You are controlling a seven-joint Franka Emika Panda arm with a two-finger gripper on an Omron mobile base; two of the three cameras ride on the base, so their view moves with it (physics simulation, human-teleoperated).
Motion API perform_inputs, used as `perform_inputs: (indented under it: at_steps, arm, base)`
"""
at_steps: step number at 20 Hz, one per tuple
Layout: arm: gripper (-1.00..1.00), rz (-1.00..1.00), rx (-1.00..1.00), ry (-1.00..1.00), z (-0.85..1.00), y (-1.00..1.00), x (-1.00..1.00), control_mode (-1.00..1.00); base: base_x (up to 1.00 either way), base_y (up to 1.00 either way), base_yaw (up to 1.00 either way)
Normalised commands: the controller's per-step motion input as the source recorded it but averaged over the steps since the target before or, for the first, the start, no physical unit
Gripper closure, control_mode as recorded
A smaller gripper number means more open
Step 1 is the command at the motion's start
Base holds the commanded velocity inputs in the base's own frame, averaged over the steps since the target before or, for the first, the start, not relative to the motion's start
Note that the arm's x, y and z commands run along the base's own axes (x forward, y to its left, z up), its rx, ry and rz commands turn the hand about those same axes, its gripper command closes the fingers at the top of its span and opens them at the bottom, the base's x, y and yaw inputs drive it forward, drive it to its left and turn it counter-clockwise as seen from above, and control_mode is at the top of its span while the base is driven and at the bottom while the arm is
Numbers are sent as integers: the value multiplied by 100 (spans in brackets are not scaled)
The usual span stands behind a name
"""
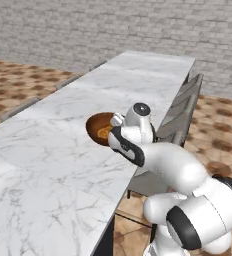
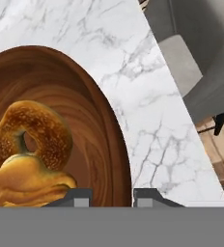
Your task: Pick up the heated bread from the toaster oven and place it in the bowl. Then move the bread bowl to the dining counter.
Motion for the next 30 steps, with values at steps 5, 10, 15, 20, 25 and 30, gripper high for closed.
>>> perform_inputs:
  at_steps: [5, 10, 15, 20, 25, 30]
  arm:
    - [100, -4, -1, 6, -54, 25, 100, -100]
    - [-100, -1, 0, 5, -21, 4, 66, -100]
    - [-100, 0, 0, -1, 16, -1, -12, -100]
    - [-100, 0, 4, -13, 74, -38, -89, -100]
    - [-100, 0, 9, -21, 71, -72, -100, -100]
    - [-100, 0, 4, -26, 85, -68, -100, -100]
  base:
    - [0, 0, 0]
    - [0, 0, 0]
    - [0, 0, 0]
    - [0, 0, 0]
    - [0, 0, 0]
    - [0, 0, 0]
